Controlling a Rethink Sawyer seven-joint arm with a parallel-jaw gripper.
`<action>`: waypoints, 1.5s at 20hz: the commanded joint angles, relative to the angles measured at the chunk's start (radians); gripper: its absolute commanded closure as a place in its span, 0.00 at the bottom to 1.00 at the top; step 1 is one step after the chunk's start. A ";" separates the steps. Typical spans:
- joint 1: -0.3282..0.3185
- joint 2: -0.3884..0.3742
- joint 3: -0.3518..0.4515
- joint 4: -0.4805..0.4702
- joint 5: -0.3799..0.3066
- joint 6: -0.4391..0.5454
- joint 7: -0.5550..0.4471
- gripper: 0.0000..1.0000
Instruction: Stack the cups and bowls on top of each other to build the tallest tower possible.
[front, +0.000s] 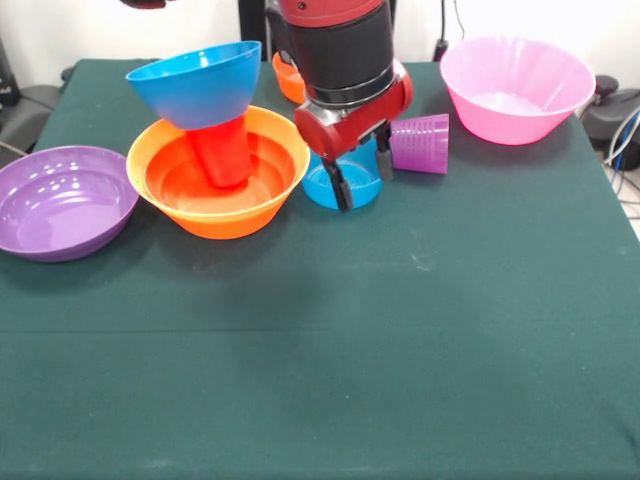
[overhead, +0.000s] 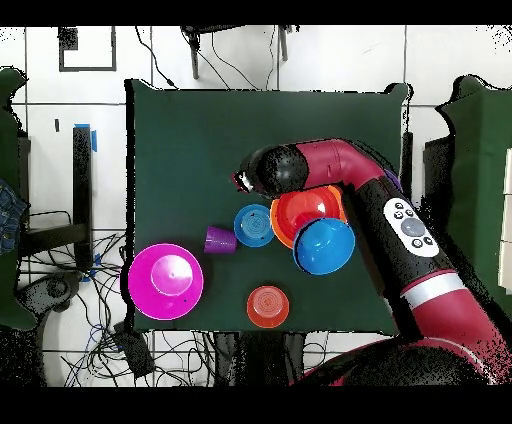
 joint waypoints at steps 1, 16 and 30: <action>-0.003 0.055 -0.060 -0.027 -0.085 -0.014 -0.109 0.00; -0.036 0.106 -0.023 0.057 -0.025 0.055 -0.132 0.00; -0.021 0.189 -0.047 0.037 -0.079 0.125 -0.230 0.00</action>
